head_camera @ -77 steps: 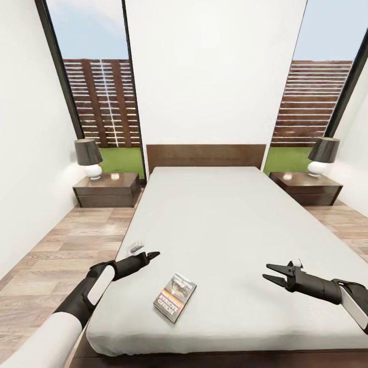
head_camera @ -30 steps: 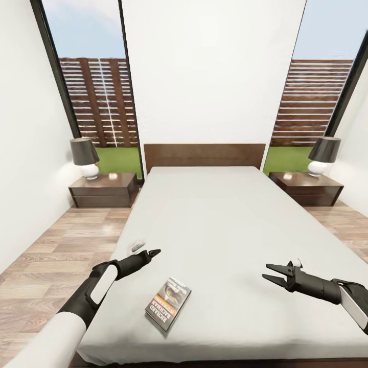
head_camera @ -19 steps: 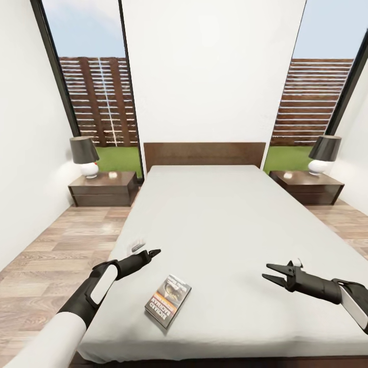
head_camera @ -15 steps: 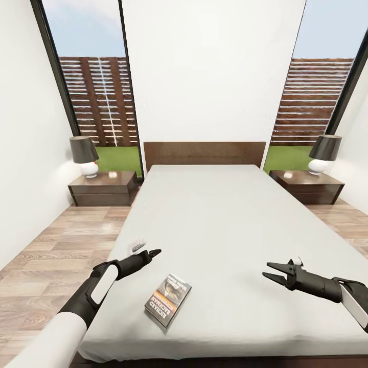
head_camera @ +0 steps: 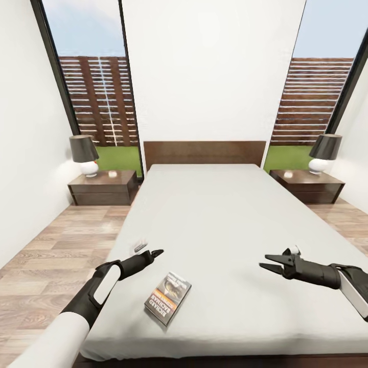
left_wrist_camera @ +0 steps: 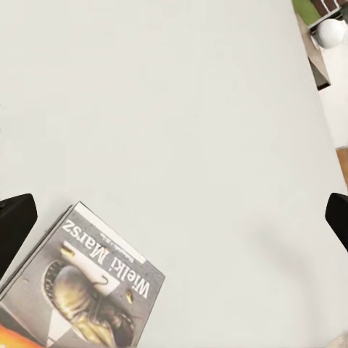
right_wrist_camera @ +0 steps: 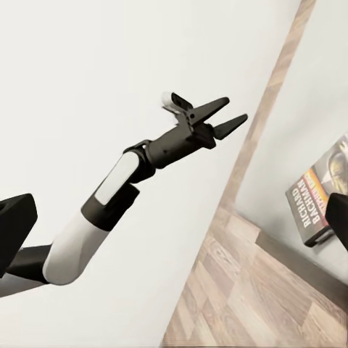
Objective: In the bedroom, move the book from the bed onto either nightstand, and place the two sandals side by side next to the bed.
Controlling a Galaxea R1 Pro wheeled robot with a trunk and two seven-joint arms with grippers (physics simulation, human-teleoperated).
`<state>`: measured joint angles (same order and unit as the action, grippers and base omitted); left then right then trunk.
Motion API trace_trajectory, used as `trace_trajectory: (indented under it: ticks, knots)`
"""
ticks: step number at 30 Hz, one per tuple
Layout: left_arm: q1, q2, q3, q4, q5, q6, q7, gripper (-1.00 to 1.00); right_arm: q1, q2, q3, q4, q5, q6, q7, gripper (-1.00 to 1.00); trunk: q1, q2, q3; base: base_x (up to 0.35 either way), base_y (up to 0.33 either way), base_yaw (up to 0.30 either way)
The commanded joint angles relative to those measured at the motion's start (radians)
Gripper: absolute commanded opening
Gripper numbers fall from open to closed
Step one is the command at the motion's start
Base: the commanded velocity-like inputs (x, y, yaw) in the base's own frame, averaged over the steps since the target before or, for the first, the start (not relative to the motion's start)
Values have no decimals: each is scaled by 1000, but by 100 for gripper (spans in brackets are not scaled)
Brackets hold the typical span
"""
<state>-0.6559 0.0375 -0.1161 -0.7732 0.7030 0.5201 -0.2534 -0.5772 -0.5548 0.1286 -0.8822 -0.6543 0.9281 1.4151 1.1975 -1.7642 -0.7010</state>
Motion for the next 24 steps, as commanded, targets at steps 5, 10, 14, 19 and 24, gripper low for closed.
trace_trajectory:
  ticks: [5,10,14,19,24]
  knots:
    - [-1,-9,-1,0,2,3,0,100,-1,-1,4,-15,-3,-11,-1,100,19,-36,-17,0,0,0]
    - [-1,-11,0,3,1,-2,1,100,-1,0,5,-16,-3,-38,-1,100,38,-71,-32,0,0,0]
    - [-1,-11,0,3,1,-4,1,100,-1,0,3,-13,0,-42,-7,100,54,-99,-45,0,0,0]
    - [0,-11,0,3,1,-5,1,100,-1,1,0,-7,1,-43,-81,100,73,-134,-61,0,0,0]
    - [0,-11,-1,3,1,-5,1,100,-1,1,-70,-9,1,-40,-182,100,92,-169,-76,0,0,0]
